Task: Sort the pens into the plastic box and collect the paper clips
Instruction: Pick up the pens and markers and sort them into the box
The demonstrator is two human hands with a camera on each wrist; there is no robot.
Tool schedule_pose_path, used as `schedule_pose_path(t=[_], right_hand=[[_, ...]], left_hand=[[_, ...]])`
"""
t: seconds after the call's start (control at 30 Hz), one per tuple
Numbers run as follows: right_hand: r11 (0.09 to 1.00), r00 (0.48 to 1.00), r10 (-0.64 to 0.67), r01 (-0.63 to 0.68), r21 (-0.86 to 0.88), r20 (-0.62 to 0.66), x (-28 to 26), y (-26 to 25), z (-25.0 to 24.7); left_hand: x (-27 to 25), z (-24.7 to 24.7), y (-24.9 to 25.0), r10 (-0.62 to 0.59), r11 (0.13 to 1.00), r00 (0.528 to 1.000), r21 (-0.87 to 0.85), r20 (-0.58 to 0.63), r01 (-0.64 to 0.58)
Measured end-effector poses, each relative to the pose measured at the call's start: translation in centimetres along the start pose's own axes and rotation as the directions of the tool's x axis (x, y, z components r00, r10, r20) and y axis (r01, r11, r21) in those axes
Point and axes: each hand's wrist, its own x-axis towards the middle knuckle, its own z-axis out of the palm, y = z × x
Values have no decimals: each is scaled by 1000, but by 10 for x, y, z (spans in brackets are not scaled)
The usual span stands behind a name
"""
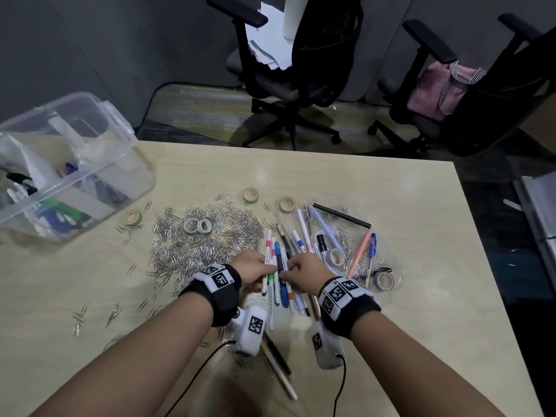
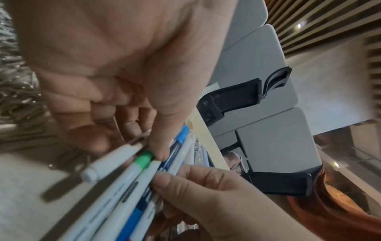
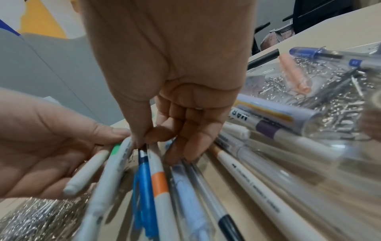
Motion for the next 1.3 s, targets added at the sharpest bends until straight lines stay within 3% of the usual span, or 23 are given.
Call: schedule_pose_path(t=[0.07, 0.23, 0.4, 0.6, 0.83, 1.2, 1.3], right_hand=[[1000, 1000, -9, 10, 28, -23, -4, 1, -2], [994, 997, -19, 26, 110, -69, -15, 6, -12], [969, 997, 46, -29, 247, -62, -18, 9, -13], [996, 993, 84, -86, -19, -84, -12, 1, -8], [945, 977, 145, -184, -271, -157, -3, -21, 13], [859, 979, 186, -202, -470, -81, -2, -54, 32], [861, 991, 129, -134, -490, -45, -3, -75, 30]], left_hand=[[-2, -3, 4, 45, 998, 999, 34, -2, -45], [-10, -15, 12, 73, 985, 997, -152, -23, -75], [-17, -30, 15, 104, 973, 993, -201, -48, -112], [-26, -40, 11, 105, 960, 993, -256, -52, -115], [-33, -54, -1, 101, 955, 992, -270, -79, -119], [-43, -95, -17, 149, 945, 982, -275, -117, -176], [-51, -111, -18, 174, 932, 979, -305, -102, -197]])
